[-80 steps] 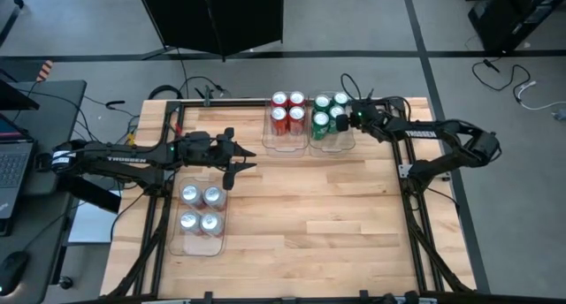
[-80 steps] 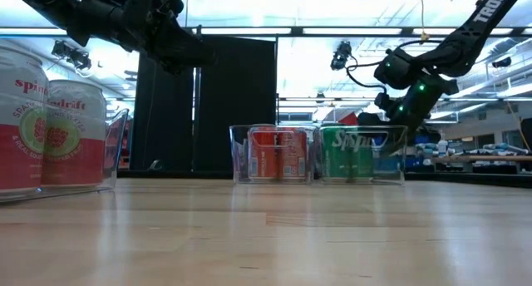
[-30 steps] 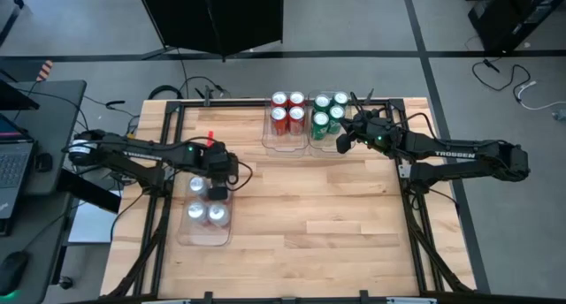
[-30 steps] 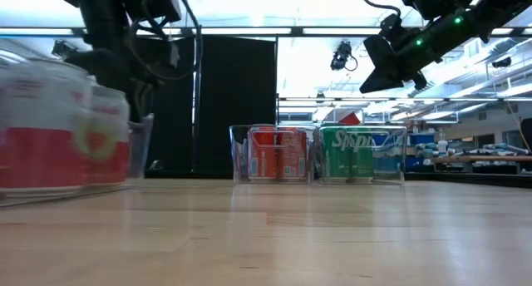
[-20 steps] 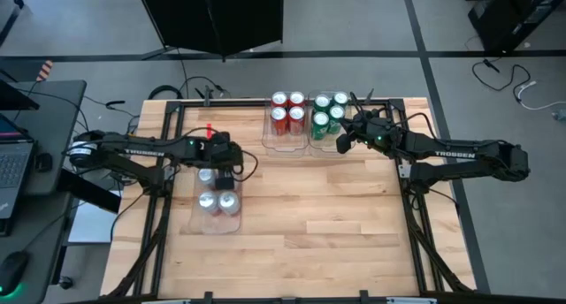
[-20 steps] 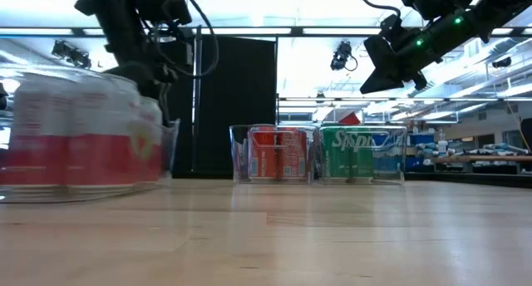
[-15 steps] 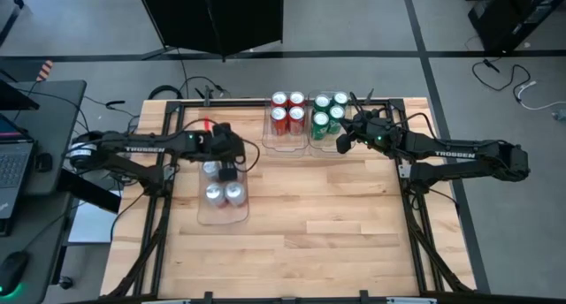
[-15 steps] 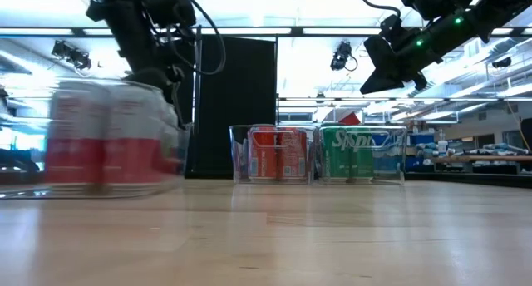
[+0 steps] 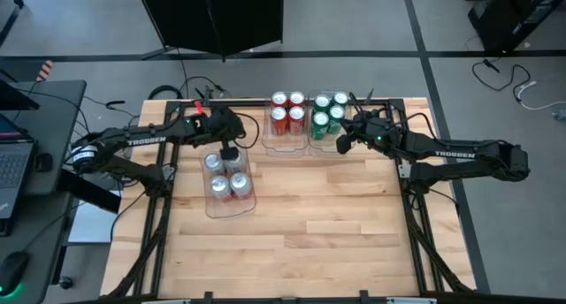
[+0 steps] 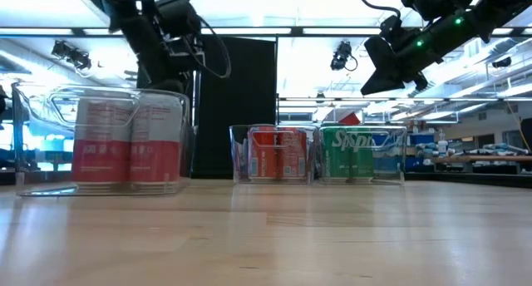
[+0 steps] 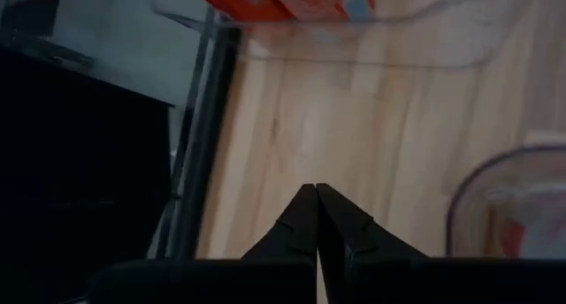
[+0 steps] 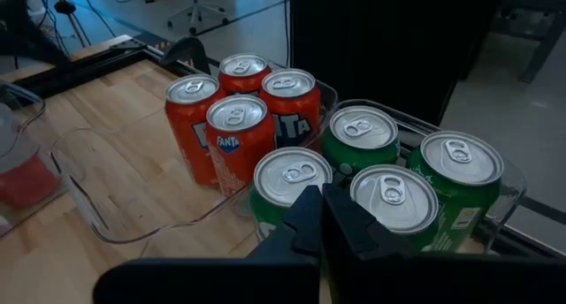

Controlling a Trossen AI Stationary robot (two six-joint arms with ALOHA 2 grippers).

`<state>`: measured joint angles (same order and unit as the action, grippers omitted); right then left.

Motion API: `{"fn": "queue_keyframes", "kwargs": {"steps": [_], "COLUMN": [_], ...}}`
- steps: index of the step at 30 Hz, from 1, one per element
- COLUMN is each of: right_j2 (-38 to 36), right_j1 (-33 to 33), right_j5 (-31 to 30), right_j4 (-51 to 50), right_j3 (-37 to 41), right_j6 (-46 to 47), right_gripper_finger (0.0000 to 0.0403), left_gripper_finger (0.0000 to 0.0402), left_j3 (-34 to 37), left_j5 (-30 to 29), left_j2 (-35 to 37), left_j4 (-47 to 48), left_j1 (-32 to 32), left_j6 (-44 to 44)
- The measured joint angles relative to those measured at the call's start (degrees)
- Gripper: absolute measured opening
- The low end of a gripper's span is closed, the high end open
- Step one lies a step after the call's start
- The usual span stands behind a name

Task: Sort soda cans
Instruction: Move the bottom transparent bin to the left side of the top left transparent bin

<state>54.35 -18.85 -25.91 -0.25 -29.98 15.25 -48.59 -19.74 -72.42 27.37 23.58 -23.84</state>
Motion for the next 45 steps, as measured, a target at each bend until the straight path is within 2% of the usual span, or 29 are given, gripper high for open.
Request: {"fn": "queue_keyframes", "kwargs": {"steps": [4, 8, 12, 17, 23, 28, 31, 38, 45], "right_j2": [0.0, 0.0, 0.0, 0.0, 0.0, 0.0, 0.0, 0.0, 0.0], "right_j1": [0.0, 0.0, 0.0, 0.7, 2.9, 4.2, 4.9, 5.0, 5.0], "right_j5": [0.0, 0.0, 0.0, 0.0, 0.0, -0.4, -1.9, -2.1, -3.2], "right_j4": [-0.4, -0.5, -1.2, -2.6, -2.4, -2.4, -2.4, -2.0, -2.0], "right_j3": [0.0, 0.0, 0.0, 0.0, 0.0, 0.0, 0.0, 0.0, 0.0], "right_j6": [-0.2, -0.4, -0.4, 0.1, 0.2, 0.2, 0.2, -0.1, -0.4], "right_gripper_finger": [0.0, 0.0, 0.0, 0.0, 0.0, 0.0, 0.0, 0.0, 0.0], "left_gripper_finger": [0.0001, 0.0001, 0.0, 0.0, 0.0, 0.0, 0.0, 0.0, 0.0], "left_j3": [-6.3, -12.1, -15.5, -16.8, -16.8, -15.2, -11.8, -4.2, 1.0], "left_j5": [0.0, 4.2, 8.2, 12.1, 19.8, 18.2, 16.5, 17.3, 15.5], "left_j2": [1.9, 3.7, 4.8, 4.7, 4.6, 4.2, 3.9, 3.4, 3.4], "left_j4": [6.1, 14.7, 21.6, 29.0, 28.6, 25.1, 22.0, 17.3, 19.6], "left_j1": [-1.9, -6.9, -14.9, -28.3, -42.5, -51.5, -54.3, -56.4, -56.6], "left_j6": [3.4, 7.9, 13.3, 18.4, 33.2, 46.8, 53.1, 63.3, 72.0]}}
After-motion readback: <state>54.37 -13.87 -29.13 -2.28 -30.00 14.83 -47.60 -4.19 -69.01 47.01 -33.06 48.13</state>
